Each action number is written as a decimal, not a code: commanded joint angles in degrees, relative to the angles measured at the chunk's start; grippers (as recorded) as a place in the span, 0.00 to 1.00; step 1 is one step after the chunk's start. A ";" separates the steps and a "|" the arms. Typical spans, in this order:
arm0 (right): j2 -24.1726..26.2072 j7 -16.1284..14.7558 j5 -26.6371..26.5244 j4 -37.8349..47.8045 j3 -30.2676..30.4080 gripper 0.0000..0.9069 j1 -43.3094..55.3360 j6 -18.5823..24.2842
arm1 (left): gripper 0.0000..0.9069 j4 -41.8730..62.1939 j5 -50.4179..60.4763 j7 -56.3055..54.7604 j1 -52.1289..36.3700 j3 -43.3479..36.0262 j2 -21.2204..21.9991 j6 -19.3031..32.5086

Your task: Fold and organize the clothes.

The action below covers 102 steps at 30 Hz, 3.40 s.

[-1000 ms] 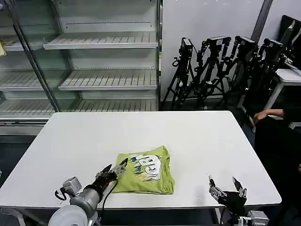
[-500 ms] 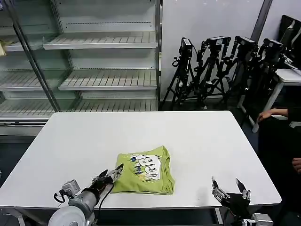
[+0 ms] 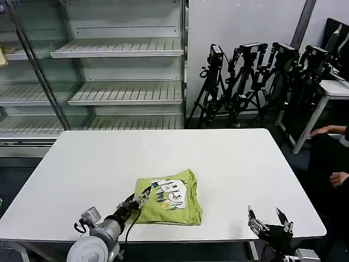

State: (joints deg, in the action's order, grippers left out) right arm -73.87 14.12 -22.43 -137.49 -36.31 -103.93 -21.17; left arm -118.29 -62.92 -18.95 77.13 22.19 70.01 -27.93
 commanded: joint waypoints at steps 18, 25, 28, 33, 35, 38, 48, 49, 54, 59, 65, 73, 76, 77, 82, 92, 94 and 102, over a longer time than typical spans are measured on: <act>-1.46 0.18 1.52 -1.90 -0.11 1.00 -1.52 -0.26 | 0.04 0.22 -4.61 0.10 -1.33 -0.62 1.23 3.46; -1.32 0.16 1.38 -2.42 -0.65 1.00 -1.76 -0.22 | 0.04 -0.92 -6.00 0.01 -1.25 3.37 0.95 3.35; -0.88 0.09 0.68 -2.41 -1.04 1.00 -1.56 -0.20 | 0.04 -1.36 -5.95 0.08 -0.91 7.41 -1.92 2.85; -0.45 0.10 -0.47 -1.61 -0.74 1.00 0.44 -0.20 | 0.04 -1.66 -0.54 2.25 0.54 17.99 -10.39 1.97; -0.16 0.09 -0.68 -0.97 -0.11 1.00 1.72 -0.19 | 0.04 -1.47 14.13 7.01 2.24 22.62 -14.43 5.76; 0.47 0.10 -0.97 0.19 0.75 1.00 3.47 -0.17 | 0.04 -1.89 21.72 11.51 4.69 30.63 -20.51 8.22; 1.75 0.02 -1.76 1.86 2.72 1.00 6.48 -0.05 | 0.04 -3.93 38.93 20.29 9.37 39.23 -33.12 14.10; 1.73 0.01 -1.74 1.88 2.75 1.00 6.42 0.02 | 0.04 -4.42 40.94 20.16 9.54 37.24 -32.75 14.54; 1.26 -0.17 -1.00 1.46 2.78 1.00 5.27 0.49 | 0.04 -2.13 56.88 19.07 10.10 17.74 -27.31 16.90; 0.96 -0.18 0.38 0.88 2.70 1.00 4.90 0.80 | 0.04 6.75 68.49 18.17 4.14 -0.89 -22.50 19.22; 0.64 -0.23 1.04 0.63 2.48 1.00 4.40 0.81 | 0.04 1.91 67.41 19.01 -4.66 -11.14 -19.81 14.07; -0.50 -0.22 2.19 1.04 3.07 1.00 4.00 0.88 | 0.04 -0.72 52.88 17.07 -16.78 -19.81 -17.08 3.78; -0.87 -0.03 2.32 1.18 3.17 1.00 4.00 0.83 | 0.04 4.08 51.98 15.42 -20.32 -23.56 -14.35 3.19; -0.97 -0.05 2.36 1.10 3.08 1.00 3.95 0.82 | 0.04 5.37 50.07 14.60 -21.23 -24.46 -13.10 2.30; -1.23 -0.02 2.34 0.57 2.60 1.00 3.80 0.72 | 0.04 10.76 45.91 10.73 -25.66 -28.70 -6.64 -0.49; -1.65 0.16 2.49 -0.29 2.52 1.00 3.42 0.42 | 0.17 16.05 30.14 4.48 -32.39 -32.42 3.75 2.91; -1.57 0.15 2.47 -0.34 2.34 1.00 3.55 0.35 | 1.00 16.72 29.81 4.74 -32.78 -33.16 4.35 3.95; -0.82 -0.48 5.04 -0.34 1.70 1.00 4.09 1.97 | 1.00 13.21 28.77 6.76 -29.31 -29.42 2.34 12.99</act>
State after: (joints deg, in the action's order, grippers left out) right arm -74.94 14.39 -20.18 -138.14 -34.41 -100.09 -20.85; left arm -104.32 -27.88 -11.56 48.57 -7.26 69.95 -22.64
